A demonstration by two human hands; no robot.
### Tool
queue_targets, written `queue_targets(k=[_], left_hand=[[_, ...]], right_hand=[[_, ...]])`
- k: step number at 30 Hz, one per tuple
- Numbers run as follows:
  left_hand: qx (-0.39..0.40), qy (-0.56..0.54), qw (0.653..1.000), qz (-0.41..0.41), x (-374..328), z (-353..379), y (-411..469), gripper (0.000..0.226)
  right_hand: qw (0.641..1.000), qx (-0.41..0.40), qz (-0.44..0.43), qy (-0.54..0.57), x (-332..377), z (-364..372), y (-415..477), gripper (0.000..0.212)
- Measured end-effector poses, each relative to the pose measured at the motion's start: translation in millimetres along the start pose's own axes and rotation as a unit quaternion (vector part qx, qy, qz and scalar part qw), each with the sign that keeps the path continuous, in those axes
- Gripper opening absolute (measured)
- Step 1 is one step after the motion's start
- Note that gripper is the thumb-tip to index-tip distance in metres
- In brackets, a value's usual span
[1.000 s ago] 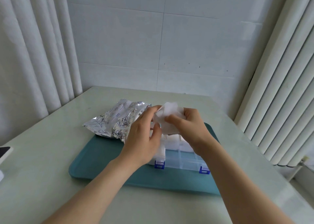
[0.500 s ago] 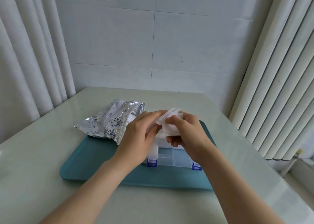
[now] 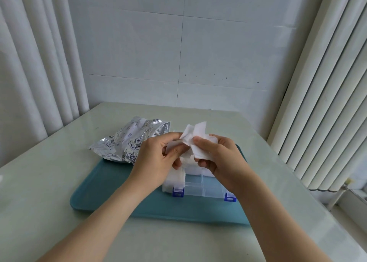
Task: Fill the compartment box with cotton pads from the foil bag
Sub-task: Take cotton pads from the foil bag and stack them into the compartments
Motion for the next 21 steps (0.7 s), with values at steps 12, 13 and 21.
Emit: queue_targets(k=[12,13,21], left_hand=[[0.004,-0.055,0.997,-0.05,13,-8,3,0.009],[0.012,-0.054,0.997,-0.051,14,-7,3,0.008],[0.075,-0.038,0.995,-0.046,11,3,0,0.019]], right_hand=[[0.999,-0.037,0.006,0.005,2,-12,2,0.017],[1.0,-0.029,0.009,0.005,2,-10,2,0.018],[0.994,-0.017,0.005,-0.105,-1,-6,1,0.021]])
Point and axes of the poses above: each hand's wrist, its own y-axis towards the middle knuckle, its own z-axis out of the palm, x = y × z, the point moved 6 cm from there along y, towards the middle knuckle, and after that the axes turned 6 degrees about -z, right-handed, at the moved point
